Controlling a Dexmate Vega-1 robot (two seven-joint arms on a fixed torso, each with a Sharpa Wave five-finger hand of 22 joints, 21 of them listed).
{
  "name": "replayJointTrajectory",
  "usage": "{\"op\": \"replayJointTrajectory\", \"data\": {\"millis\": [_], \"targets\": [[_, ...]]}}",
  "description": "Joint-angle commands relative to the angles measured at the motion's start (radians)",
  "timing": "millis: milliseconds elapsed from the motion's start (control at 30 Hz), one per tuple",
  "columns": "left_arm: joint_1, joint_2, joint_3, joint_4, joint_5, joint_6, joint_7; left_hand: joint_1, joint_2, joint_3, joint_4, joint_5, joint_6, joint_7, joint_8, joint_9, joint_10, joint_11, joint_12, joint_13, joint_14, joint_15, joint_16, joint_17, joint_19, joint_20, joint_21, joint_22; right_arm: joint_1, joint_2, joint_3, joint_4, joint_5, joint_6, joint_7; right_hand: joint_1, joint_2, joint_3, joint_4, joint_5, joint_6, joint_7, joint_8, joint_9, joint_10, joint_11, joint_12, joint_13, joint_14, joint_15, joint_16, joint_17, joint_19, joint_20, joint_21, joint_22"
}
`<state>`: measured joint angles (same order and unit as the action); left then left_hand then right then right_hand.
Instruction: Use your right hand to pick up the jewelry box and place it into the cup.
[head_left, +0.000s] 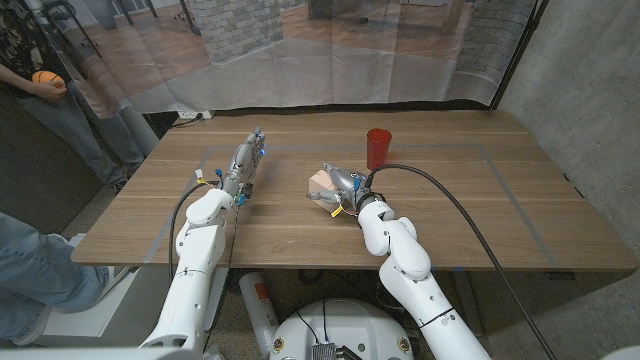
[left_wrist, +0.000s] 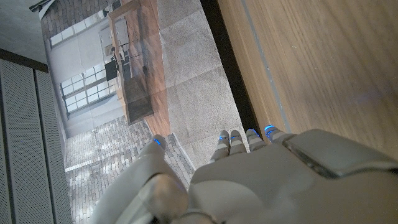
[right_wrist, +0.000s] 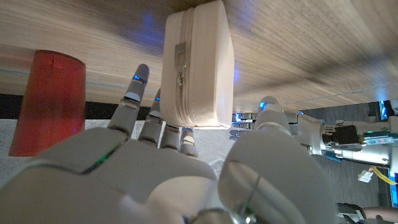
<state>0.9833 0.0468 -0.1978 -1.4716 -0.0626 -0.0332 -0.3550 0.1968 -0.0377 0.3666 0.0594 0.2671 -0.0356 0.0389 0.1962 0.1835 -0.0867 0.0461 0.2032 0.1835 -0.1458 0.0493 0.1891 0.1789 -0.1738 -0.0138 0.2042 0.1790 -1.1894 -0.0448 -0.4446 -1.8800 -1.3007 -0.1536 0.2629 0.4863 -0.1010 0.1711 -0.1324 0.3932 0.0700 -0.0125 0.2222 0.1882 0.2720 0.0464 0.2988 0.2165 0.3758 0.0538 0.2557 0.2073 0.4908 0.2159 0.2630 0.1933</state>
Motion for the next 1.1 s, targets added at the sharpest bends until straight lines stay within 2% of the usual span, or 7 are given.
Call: {"op": "replayJointTrajectory", "data": {"millis": [33, 300, 533, 567, 833, 1033, 1100], "targets": [[0.008, -0.003, 0.0, -0.001, 0.001, -0.004, 0.004, 0.006, 0.002, -0.005, 0.001, 0.0, 0.002, 0.001, 0.004, 0.003, 0.009, -0.004, 0.003, 0.003, 0.006, 0.002, 0.001, 0.004, -0.036, 0.007, -0.001, 0.005, 0.0, 0.004, 0.003, 0.019, 0.017, -0.007, -0.003, 0.015, 0.004, 0.0, 0.002, 0.002, 0.015, 0.0, 0.006, 0.006, 0.016, -0.005, 0.012, 0.007, 0.025, -0.006, 0.009, 0.005, 0.022, -0.003, 0.007, 0.003], [0.015, -0.007, 0.004, -0.004, 0.005, 0.002, 0.009, 0.007, 0.003, -0.006, 0.001, 0.0, 0.004, -0.003, 0.004, 0.003, 0.009, -0.004, 0.003, 0.003, 0.008, 0.001, 0.002, 0.004, -0.036, 0.008, -0.001, 0.005, 0.003, 0.003, 0.005, 0.034, 0.028, -0.009, -0.01, 0.024, 0.01, 0.001, 0.001, 0.001, 0.029, -0.005, 0.007, 0.006, 0.03, -0.011, 0.021, 0.013, 0.068, -0.026, 0.021, 0.009, 0.053, -0.004, 0.014, 0.003], [0.019, -0.01, 0.008, -0.01, 0.009, 0.003, 0.014, 0.008, 0.004, -0.006, 0.0, 0.0, 0.004, -0.003, 0.004, 0.004, 0.011, -0.004, 0.004, 0.003, 0.009, 0.001, 0.002, 0.004, -0.036, 0.008, -0.001, 0.005, -0.003, -0.003, 0.011, 0.034, 0.043, 0.003, -0.04, 0.043, 0.023, 0.008, -0.002, -0.001, 0.063, -0.017, 0.014, 0.007, 0.07, -0.022, 0.04, 0.019, 0.11, -0.054, 0.032, 0.017, 0.097, -0.031, 0.026, 0.004], [0.019, -0.01, 0.009, -0.01, 0.009, 0.003, 0.014, 0.008, 0.004, -0.006, 0.0, 0.0, 0.004, -0.003, 0.004, 0.004, 0.011, -0.004, 0.004, 0.003, 0.009, 0.001, 0.002, 0.004, -0.036, 0.008, -0.001, 0.005, -0.004, -0.004, 0.012, 0.034, 0.045, 0.005, -0.047, 0.049, 0.027, 0.011, -0.002, -0.002, 0.067, -0.019, 0.013, 0.007, 0.088, -0.035, 0.049, 0.02, 0.122, -0.061, 0.035, 0.019, 0.102, -0.036, 0.027, 0.005], [0.021, -0.009, 0.013, -0.013, 0.014, 0.008, 0.015, 0.009, 0.005, -0.006, 0.0, -0.001, 0.004, -0.006, 0.004, 0.004, 0.011, -0.005, 0.003, 0.003, 0.01, 0.001, 0.002, 0.004, -0.036, 0.008, -0.001, 0.005, -0.009, -0.008, 0.018, 0.035, 0.06, 0.022, -0.088, 0.077, 0.048, 0.024, -0.006, -0.006, 0.106, -0.026, 0.022, 0.007, 0.135, -0.055, 0.07, 0.026, 0.172, -0.096, 0.049, 0.027, 0.132, -0.061, 0.035, 0.007], [0.023, -0.009, 0.014, -0.021, 0.016, 0.011, 0.018, 0.01, 0.006, -0.007, 0.0, -0.001, 0.004, -0.007, 0.004, 0.004, 0.012, -0.004, 0.003, 0.004, 0.011, 0.001, 0.002, 0.004, -0.036, 0.009, -0.001, 0.005, -0.011, -0.008, 0.02, 0.037, 0.062, 0.025, -0.107, 0.133, 0.074, 0.048, -0.017, -0.016, 0.164, -0.043, 0.032, 0.008, 0.238, -0.1, 0.115, 0.036, 0.257, -0.137, 0.071, 0.037, 0.162, -0.096, 0.043, 0.009], [0.023, -0.009, 0.014, -0.021, 0.015, 0.011, 0.017, 0.01, 0.006, -0.007, 0.0, -0.001, 0.005, -0.007, 0.004, 0.004, 0.012, -0.004, 0.003, 0.004, 0.011, 0.001, 0.002, 0.004, -0.035, 0.009, -0.001, 0.005, -0.012, -0.007, 0.02, 0.038, 0.061, 0.024, -0.111, 0.149, 0.084, 0.056, -0.018, -0.02, 0.175, -0.048, 0.033, 0.008, 0.262, -0.103, 0.125, 0.039, 0.296, -0.16, 0.084, 0.04, 0.166, -0.105, 0.044, 0.01]]}}
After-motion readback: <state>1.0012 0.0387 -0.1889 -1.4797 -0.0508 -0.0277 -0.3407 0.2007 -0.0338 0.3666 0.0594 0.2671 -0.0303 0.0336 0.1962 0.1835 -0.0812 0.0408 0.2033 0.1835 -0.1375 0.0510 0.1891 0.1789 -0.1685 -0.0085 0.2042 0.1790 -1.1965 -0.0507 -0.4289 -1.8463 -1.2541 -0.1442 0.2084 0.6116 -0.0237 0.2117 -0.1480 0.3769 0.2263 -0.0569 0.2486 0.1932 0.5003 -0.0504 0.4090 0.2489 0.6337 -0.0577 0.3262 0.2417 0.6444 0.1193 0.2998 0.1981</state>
